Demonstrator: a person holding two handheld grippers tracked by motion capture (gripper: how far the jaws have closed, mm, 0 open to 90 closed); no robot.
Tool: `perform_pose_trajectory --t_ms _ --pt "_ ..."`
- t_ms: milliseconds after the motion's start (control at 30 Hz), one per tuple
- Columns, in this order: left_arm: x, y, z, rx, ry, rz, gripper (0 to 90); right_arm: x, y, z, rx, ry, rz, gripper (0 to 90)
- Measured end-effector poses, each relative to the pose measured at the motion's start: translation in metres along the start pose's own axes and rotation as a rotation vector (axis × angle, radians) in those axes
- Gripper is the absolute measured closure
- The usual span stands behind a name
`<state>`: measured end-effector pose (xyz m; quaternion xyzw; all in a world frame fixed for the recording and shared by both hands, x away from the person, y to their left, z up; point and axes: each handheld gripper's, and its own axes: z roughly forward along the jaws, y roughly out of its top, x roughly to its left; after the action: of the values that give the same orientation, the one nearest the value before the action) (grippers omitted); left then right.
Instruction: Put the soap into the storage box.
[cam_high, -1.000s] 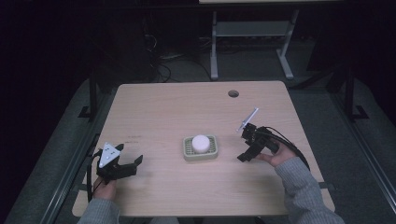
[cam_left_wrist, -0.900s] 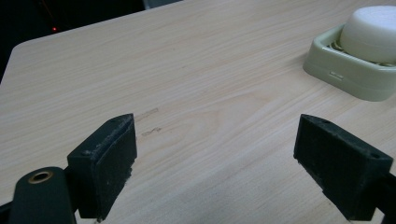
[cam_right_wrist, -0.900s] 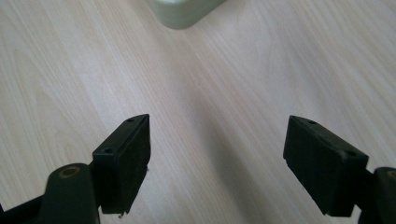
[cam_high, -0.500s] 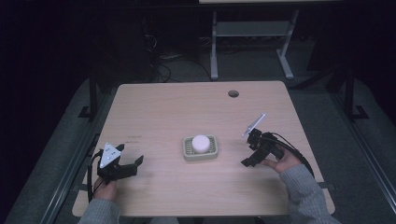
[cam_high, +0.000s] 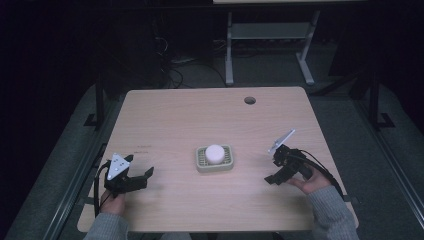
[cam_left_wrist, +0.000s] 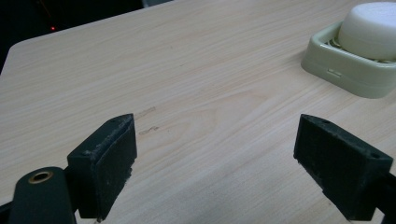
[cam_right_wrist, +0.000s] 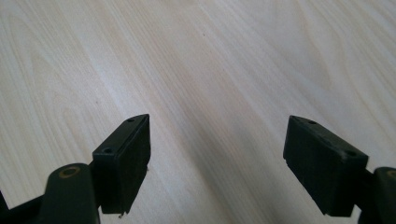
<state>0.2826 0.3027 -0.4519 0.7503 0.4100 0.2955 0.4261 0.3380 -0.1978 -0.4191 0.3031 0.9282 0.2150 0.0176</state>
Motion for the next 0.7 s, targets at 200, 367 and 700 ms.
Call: perform_pose_trajectory --t_ms 200,367,700 --pt "0.000 0.000 0.001 -0.001 -0.003 0.006 12.8 0.001 -0.010 -0.001 -0.014 0.002 0.012 22.7" --pt "-0.001 0.000 0.001 0.004 -0.005 0.009 12.8 0.003 -0.018 0.000 -0.026 0.003 0.021 22.7" --pt "-0.003 0.000 0.002 0.004 -0.005 0.012 12.8 0.009 -0.033 0.002 -0.070 -0.008 0.035 22.6"
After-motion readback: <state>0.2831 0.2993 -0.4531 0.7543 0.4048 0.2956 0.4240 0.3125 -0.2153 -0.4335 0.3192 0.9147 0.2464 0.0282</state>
